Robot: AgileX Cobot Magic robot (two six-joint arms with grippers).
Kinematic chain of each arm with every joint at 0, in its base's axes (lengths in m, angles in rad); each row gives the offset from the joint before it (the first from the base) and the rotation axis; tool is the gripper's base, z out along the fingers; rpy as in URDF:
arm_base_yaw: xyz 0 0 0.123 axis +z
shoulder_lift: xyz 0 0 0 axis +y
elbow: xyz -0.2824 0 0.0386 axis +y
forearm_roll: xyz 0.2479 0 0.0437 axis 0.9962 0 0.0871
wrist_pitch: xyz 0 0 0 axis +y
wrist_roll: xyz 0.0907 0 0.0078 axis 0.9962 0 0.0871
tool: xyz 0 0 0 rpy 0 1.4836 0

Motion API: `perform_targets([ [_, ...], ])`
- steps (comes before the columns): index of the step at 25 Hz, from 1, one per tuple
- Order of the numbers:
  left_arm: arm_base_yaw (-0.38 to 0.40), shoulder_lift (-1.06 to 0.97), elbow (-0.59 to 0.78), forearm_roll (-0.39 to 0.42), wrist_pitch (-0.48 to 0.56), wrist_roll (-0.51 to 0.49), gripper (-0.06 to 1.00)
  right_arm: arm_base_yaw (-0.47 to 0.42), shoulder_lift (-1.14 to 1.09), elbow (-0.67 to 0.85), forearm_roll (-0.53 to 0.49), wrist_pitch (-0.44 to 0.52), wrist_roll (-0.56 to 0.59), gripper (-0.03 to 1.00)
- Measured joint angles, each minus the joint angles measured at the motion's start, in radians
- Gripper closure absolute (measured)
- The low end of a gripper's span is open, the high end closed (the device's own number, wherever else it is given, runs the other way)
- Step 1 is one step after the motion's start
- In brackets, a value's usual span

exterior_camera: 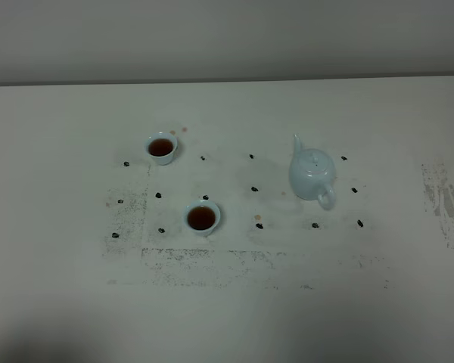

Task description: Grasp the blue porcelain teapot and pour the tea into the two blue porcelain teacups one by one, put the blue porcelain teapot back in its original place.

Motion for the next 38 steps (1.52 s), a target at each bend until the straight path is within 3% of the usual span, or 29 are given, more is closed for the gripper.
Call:
perform_targets([
  [38, 0.000, 0.000, 0.000, 0.000, 0.000, 0.000, 0.22, -0.030, -0.001, 0.001, 0.028, -0.001, -0.039, 0.72],
])
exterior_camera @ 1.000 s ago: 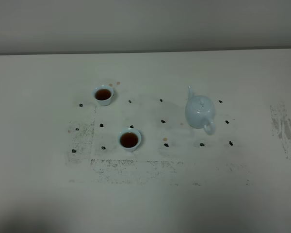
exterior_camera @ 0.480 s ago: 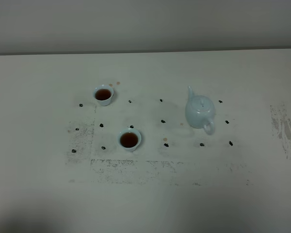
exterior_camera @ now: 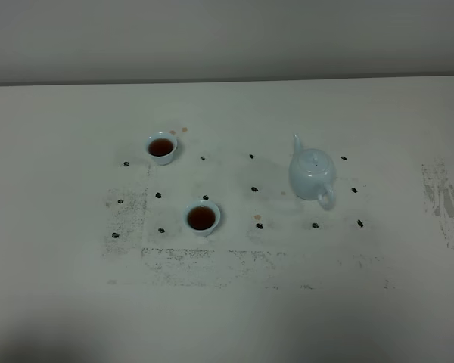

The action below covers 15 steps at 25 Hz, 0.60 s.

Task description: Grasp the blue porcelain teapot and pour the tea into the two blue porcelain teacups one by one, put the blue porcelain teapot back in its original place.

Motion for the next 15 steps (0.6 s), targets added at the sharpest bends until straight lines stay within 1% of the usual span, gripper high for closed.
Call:
perform_targets([
  [15, 0.000, 0.000, 0.000, 0.000, 0.000, 0.000, 0.22, 0.000, 0.000, 0.001, 0.001, 0.000, -0.001, 0.72],
])
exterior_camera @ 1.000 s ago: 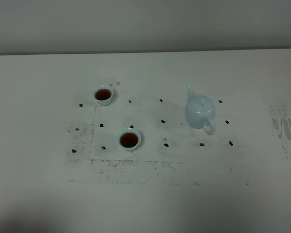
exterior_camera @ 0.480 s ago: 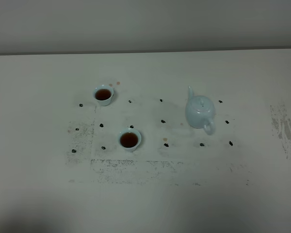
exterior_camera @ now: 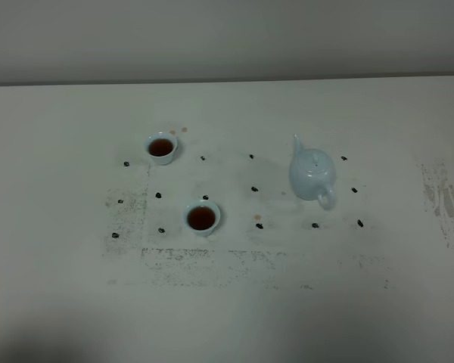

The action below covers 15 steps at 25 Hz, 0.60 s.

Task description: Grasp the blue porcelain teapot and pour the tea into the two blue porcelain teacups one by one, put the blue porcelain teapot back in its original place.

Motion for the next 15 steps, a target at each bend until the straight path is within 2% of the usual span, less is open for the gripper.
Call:
perform_targets([
  [15, 0.000, 0.000, 0.000, 0.000, 0.000, 0.000, 0.22, 0.000, 0.000, 0.000, 0.000, 0.000, 0.000, 0.72],
])
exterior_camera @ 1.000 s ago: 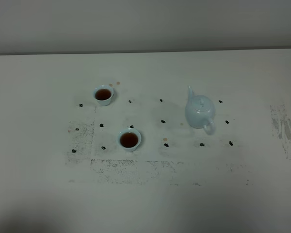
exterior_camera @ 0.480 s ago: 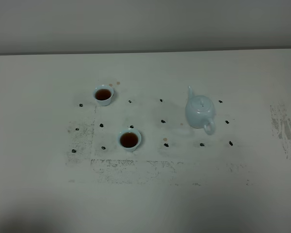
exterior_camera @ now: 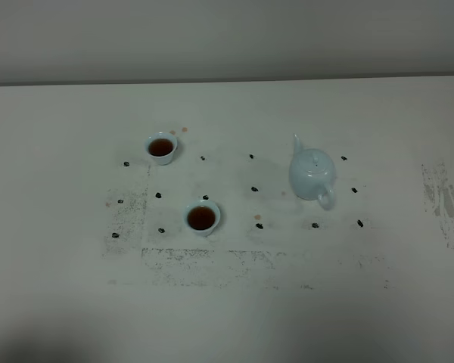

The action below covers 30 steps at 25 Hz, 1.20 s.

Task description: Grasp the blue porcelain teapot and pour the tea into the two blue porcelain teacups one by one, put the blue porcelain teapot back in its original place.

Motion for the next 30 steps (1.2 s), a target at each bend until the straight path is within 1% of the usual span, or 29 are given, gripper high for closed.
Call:
perform_targets([
  [30, 0.000, 0.000, 0.000, 0.000, 0.000, 0.000, 0.22, 0.000, 0.000, 0.000, 0.000, 0.000, 0.000, 0.72],
])
